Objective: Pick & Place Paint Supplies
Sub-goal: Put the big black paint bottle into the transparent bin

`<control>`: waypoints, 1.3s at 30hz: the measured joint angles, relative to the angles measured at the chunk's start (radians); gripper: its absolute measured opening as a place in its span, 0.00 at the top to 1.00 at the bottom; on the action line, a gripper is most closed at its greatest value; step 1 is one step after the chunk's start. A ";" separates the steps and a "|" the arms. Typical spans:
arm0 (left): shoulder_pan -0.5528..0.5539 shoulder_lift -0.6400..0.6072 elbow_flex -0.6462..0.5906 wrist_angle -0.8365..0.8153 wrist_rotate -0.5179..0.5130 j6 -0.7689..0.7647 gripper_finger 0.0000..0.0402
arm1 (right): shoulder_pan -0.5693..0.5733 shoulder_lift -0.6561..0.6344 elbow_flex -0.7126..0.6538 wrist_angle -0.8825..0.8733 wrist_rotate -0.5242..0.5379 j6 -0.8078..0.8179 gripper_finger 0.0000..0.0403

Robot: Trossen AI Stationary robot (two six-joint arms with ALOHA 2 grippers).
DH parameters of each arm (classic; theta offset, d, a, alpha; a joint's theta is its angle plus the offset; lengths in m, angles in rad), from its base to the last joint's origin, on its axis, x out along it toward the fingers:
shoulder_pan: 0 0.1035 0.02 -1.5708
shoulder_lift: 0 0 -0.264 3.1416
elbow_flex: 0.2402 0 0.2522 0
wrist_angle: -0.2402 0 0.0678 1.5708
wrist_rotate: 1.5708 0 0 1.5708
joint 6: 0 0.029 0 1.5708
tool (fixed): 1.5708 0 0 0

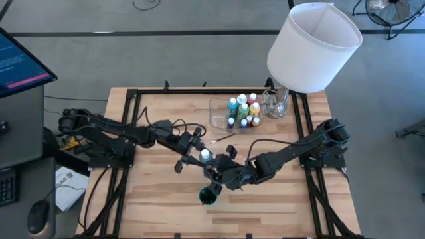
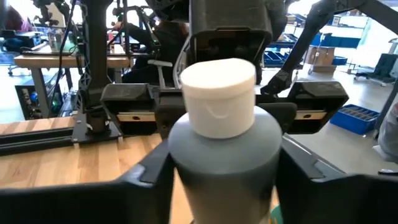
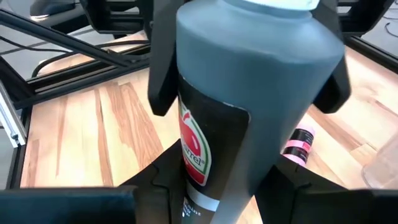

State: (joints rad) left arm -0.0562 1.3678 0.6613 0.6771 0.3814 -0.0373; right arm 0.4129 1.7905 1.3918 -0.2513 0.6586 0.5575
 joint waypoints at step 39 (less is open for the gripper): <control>0.255 0.123 0.015 0.289 -0.251 0.216 0.80 | 0.232 -0.119 0.001 -0.247 0.495 0.036 0.35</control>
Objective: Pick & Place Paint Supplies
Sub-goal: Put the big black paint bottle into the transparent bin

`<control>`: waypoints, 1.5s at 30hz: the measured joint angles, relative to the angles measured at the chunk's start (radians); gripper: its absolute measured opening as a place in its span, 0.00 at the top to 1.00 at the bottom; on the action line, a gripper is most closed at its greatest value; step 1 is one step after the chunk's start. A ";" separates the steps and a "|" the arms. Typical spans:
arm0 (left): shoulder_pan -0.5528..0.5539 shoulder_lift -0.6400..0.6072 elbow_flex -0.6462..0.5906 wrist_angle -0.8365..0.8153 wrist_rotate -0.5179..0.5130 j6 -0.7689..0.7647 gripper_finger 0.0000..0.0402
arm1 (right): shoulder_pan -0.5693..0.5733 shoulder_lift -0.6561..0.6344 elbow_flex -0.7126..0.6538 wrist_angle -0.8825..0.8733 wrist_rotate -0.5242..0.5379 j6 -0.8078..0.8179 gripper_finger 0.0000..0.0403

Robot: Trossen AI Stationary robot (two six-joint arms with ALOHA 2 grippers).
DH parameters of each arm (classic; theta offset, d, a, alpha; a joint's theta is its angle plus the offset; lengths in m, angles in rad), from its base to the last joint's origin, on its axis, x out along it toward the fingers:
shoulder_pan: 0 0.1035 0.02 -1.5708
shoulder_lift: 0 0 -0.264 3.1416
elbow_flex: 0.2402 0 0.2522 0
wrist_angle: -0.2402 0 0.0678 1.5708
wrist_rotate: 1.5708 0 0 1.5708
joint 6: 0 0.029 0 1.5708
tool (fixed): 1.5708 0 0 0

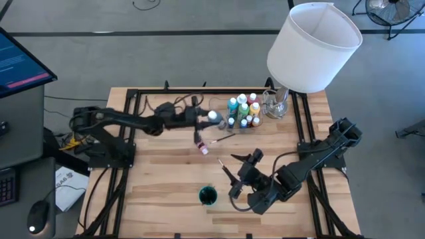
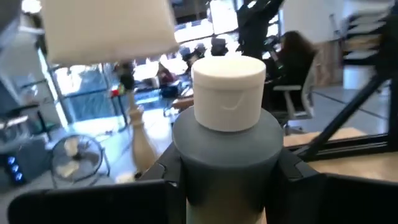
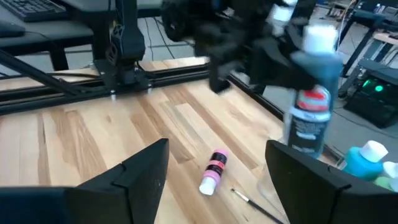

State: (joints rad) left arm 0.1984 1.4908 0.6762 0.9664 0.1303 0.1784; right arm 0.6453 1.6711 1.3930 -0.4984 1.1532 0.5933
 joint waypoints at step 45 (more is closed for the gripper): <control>-0.001 0.261 0.231 -0.130 -0.402 0.121 0.80 | -0.028 0.039 -0.216 -0.564 0.312 0.608 0.35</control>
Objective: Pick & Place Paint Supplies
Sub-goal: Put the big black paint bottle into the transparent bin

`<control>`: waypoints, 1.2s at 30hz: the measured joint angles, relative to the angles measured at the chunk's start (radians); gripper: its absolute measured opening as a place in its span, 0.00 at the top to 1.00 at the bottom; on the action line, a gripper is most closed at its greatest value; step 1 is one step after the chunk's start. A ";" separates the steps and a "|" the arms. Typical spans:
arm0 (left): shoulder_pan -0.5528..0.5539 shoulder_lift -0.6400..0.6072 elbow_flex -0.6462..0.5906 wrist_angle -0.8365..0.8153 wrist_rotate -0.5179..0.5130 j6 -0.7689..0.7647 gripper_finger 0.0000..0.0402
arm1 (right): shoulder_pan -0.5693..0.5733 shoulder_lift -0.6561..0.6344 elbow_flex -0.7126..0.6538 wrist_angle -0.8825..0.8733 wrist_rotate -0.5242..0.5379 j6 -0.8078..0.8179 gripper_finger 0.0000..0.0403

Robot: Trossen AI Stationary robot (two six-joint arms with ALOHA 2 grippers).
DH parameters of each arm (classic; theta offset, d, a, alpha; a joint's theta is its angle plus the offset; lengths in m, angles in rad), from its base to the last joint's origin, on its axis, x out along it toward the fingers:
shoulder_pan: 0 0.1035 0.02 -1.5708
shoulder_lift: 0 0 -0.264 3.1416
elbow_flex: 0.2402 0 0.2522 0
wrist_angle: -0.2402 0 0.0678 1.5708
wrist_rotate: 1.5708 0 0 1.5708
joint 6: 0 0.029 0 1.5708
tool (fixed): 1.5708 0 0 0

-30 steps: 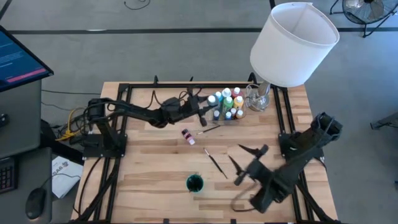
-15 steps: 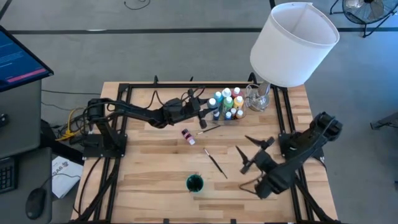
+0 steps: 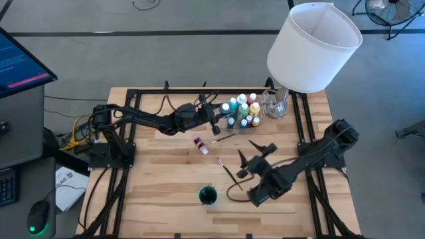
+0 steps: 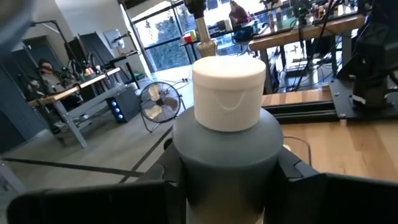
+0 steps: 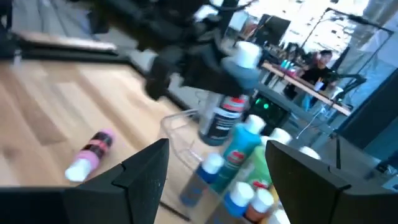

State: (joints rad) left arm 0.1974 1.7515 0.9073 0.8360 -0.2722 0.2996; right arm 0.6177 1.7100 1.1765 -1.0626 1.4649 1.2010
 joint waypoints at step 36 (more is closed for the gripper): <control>0.109 0.000 -0.039 0.043 0.258 -0.122 0.81 | -0.151 0.003 -0.643 2.095 -0.872 -1.121 0.35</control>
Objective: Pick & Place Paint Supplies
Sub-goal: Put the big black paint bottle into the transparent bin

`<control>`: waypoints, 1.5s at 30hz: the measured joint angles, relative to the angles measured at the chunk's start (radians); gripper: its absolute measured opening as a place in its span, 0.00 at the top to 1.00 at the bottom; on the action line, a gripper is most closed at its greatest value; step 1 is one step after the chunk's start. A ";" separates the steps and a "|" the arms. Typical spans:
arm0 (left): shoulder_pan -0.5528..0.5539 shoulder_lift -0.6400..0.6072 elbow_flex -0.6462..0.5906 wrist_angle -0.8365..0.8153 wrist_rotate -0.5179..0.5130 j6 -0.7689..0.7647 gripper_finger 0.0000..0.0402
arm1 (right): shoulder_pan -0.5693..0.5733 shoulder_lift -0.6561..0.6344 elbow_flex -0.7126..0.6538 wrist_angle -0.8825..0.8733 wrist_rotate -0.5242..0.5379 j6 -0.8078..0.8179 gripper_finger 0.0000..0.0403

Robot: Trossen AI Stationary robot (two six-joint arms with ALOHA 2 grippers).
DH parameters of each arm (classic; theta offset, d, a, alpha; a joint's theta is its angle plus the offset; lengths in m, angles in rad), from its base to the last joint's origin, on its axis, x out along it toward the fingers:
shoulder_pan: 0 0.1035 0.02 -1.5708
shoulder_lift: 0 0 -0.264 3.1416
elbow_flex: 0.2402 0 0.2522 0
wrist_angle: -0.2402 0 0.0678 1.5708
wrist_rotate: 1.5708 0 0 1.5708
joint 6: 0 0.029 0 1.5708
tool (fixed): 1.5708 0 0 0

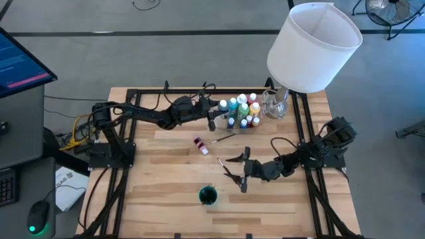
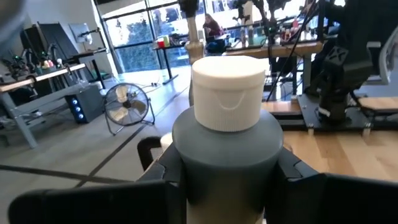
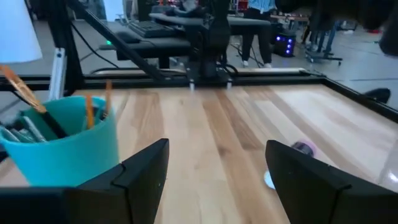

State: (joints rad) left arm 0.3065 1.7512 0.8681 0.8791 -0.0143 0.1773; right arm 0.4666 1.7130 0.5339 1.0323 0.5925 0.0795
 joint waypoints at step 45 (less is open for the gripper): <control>0.011 0.276 0.189 -0.017 -0.012 -0.081 0.75 | -0.031 0.000 -0.180 0.139 0.015 0.097 0.35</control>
State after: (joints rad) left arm 0.3176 2.0270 1.0573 0.8623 -0.0261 0.0967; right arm 0.4355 1.7134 0.3542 1.1717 0.6071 0.1768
